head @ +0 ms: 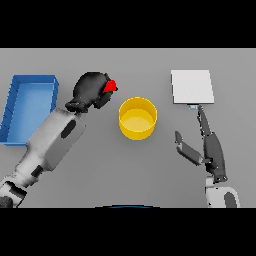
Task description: Pick up the red beaker and tilt it to pour out 1 green nut into yellow bowl. Pick up the yellow bowl and place it on the metallic measuring scale.
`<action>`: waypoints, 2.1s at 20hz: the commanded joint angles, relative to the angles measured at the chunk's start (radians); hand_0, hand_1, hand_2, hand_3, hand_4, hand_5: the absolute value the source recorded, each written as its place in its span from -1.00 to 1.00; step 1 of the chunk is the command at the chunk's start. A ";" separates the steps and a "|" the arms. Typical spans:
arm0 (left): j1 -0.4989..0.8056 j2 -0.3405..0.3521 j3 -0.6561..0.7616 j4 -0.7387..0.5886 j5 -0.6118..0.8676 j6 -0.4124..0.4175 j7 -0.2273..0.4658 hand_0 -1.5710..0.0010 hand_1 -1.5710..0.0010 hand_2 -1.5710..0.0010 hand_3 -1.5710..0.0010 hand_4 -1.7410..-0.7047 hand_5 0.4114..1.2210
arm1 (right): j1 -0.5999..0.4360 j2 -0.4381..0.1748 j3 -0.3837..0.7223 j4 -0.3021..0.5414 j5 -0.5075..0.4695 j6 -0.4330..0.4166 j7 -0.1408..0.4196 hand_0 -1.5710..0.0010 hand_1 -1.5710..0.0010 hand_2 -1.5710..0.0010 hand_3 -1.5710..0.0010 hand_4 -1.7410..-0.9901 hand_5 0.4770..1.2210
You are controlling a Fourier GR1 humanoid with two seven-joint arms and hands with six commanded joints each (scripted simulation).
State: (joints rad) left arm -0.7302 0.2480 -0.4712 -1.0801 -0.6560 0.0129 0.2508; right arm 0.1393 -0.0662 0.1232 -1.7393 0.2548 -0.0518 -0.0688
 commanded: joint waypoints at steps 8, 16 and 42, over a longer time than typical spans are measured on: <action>-0.155 0.054 -0.195 0.066 -0.170 -0.137 -0.030 -1.00 -1.00 -1.00 -0.87 -0.88 0.97 | 0.002 0.001 -0.014 0.010 -0.022 0.005 -0.008 1.00 1.00 1.00 1.00 0.22 -0.41; -0.317 0.044 -0.406 0.159 -0.302 -0.269 -0.142 -1.00 -1.00 -1.00 -0.88 -0.97 0.99 | 0.009 0.032 -0.024 0.016 -0.057 -0.001 -0.028 1.00 1.00 1.00 1.00 0.20 -0.54; -0.692 0.036 -0.794 0.329 -0.472 -0.332 -0.341 -1.00 -1.00 -1.00 -1.00 -0.98 1.00 | 0.004 0.036 -0.004 0.034 0.031 -0.058 -0.030 1.00 1.00 1.00 1.00 0.42 -0.69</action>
State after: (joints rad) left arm -1.4236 0.2850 -1.2647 -0.7510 -1.1268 -0.3208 -0.0875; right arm 0.1434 -0.0301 0.1186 -1.7051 0.2861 -0.1098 -0.0987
